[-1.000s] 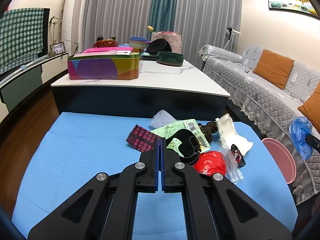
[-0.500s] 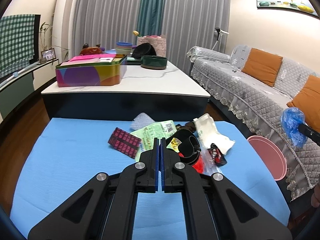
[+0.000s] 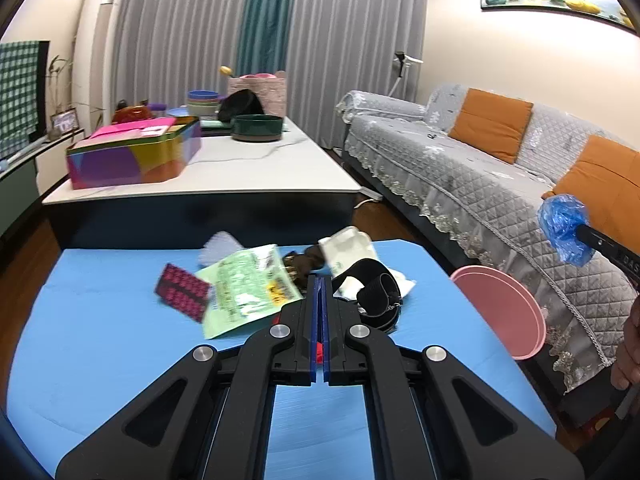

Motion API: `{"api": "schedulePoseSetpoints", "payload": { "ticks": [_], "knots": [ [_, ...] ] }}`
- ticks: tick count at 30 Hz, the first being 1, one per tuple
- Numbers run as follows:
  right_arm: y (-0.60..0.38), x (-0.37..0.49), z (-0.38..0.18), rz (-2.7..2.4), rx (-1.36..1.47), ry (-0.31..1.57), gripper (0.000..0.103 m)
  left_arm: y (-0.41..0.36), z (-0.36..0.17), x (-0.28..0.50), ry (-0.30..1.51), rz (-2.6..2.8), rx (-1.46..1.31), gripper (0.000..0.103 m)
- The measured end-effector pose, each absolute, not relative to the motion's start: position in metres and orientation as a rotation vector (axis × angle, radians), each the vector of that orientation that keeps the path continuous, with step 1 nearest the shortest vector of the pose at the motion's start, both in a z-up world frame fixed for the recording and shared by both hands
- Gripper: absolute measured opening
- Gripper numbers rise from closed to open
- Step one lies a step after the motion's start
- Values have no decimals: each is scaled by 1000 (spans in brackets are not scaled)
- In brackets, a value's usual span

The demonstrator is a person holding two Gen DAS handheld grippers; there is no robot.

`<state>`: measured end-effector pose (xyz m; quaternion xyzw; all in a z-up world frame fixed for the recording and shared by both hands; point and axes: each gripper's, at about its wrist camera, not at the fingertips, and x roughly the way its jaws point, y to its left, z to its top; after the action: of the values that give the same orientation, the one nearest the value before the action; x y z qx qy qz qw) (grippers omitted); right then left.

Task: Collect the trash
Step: 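Carry the blue bag and black band in both grippers over the pink bin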

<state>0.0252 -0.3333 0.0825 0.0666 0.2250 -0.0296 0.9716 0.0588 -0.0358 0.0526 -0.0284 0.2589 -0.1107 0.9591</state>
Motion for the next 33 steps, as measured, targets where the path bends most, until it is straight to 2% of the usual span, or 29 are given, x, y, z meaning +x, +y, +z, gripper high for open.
{"api": "schedulePoseSetpoints", "payload": {
  "ticks": [15,33],
  "knots": [
    [-401,33,68,-243,129,450,6,-114,48,77,539,-337,-25,1],
    [-429,53,48,-300,120,470,6,-214,34,109,550,-457,-12,1]
  ]
}}
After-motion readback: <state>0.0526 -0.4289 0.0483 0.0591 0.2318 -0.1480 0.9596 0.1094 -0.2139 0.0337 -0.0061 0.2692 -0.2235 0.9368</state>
